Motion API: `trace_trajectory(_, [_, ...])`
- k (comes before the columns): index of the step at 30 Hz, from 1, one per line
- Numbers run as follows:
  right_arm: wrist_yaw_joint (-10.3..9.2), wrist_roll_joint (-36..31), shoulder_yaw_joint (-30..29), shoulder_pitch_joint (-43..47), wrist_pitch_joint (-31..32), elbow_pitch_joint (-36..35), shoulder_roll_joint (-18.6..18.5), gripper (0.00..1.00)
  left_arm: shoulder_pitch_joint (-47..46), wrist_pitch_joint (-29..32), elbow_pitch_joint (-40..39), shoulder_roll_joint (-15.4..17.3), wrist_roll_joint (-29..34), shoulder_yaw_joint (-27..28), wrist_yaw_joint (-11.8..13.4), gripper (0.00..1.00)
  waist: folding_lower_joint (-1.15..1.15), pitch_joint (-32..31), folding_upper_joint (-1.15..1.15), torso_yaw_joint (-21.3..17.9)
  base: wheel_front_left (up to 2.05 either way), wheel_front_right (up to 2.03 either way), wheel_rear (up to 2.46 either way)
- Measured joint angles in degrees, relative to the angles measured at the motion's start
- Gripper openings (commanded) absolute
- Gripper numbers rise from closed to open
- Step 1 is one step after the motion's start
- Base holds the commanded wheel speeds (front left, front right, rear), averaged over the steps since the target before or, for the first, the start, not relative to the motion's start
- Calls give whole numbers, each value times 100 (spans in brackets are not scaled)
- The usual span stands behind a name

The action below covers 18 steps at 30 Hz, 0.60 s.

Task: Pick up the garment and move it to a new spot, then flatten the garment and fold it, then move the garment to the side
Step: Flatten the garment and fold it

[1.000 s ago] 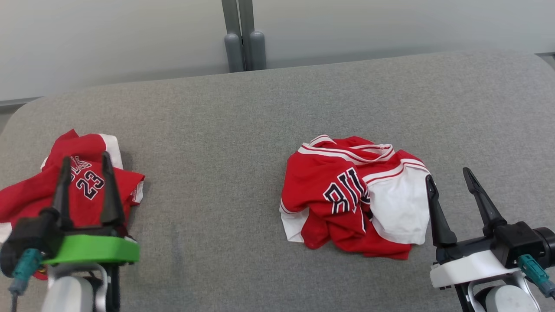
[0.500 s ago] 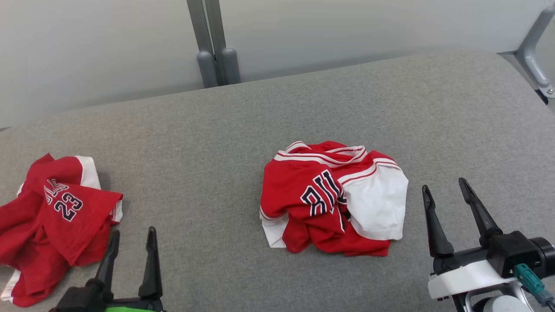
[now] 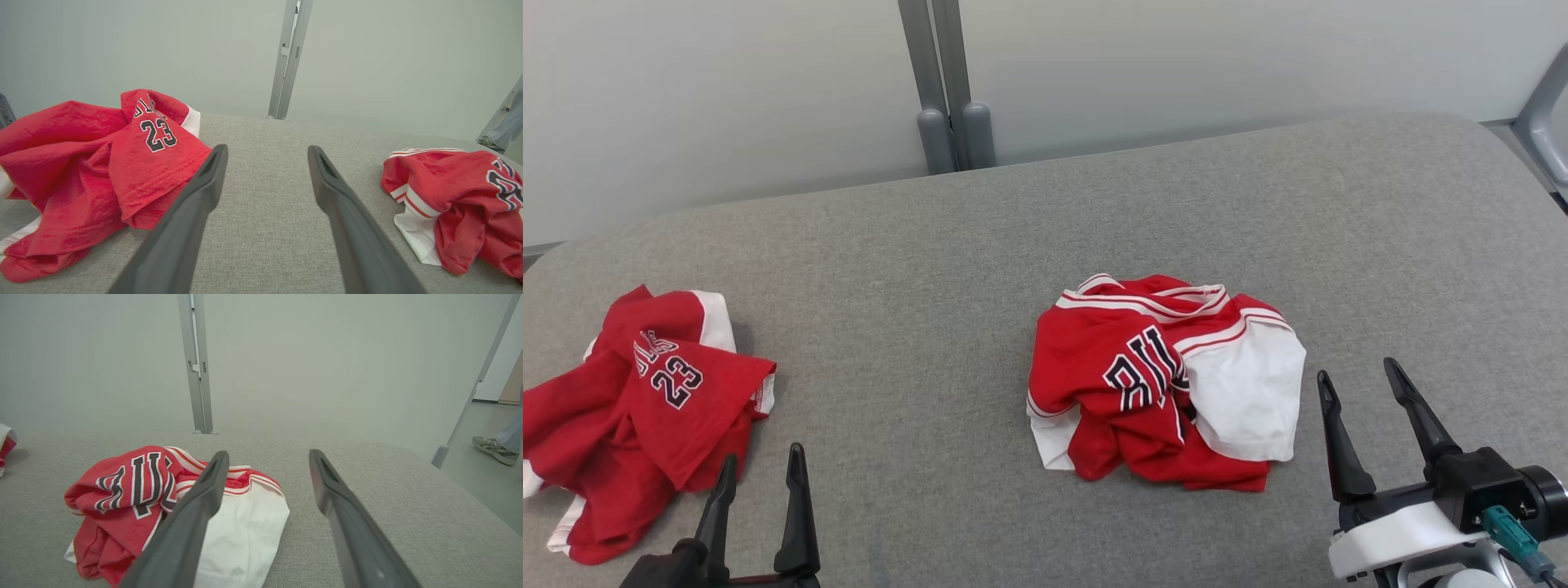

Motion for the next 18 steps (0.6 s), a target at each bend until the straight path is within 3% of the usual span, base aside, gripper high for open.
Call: trace_trajectory(18, [0, 2, 34, -27, 0, 25, 5, 100, -24, 0, 49, -2, -13, 7, -8, 100, 0, -11, 0, 12, 0, 0, 0])
